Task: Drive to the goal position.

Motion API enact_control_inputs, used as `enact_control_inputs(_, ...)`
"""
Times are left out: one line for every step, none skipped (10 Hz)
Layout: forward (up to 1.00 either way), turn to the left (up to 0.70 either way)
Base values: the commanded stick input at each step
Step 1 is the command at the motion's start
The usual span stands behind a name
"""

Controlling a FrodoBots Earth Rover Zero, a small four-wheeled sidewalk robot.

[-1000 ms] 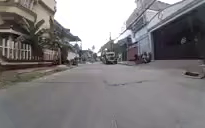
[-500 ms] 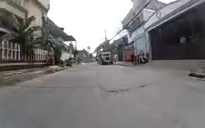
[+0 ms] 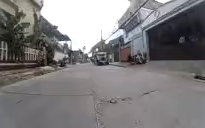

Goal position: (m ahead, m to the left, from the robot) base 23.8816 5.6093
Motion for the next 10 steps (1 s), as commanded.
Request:
enact_control_inputs(1.00, -0.17)
enact_control_inputs(1.00, -0.17)
enact_control_inputs(1.00, -0.06)
enact_control_inputs(1.00, 0.23)
enact_control_inputs(1.00, 0.23)
enact_control_inputs(1.00, 0.23)
enact_control_inputs(1.00, 0.23)
enact_control_inputs(1.00, 0.23)
enact_control_inputs(1.00, 0.23)
enact_control_inputs(1.00, 0.23)
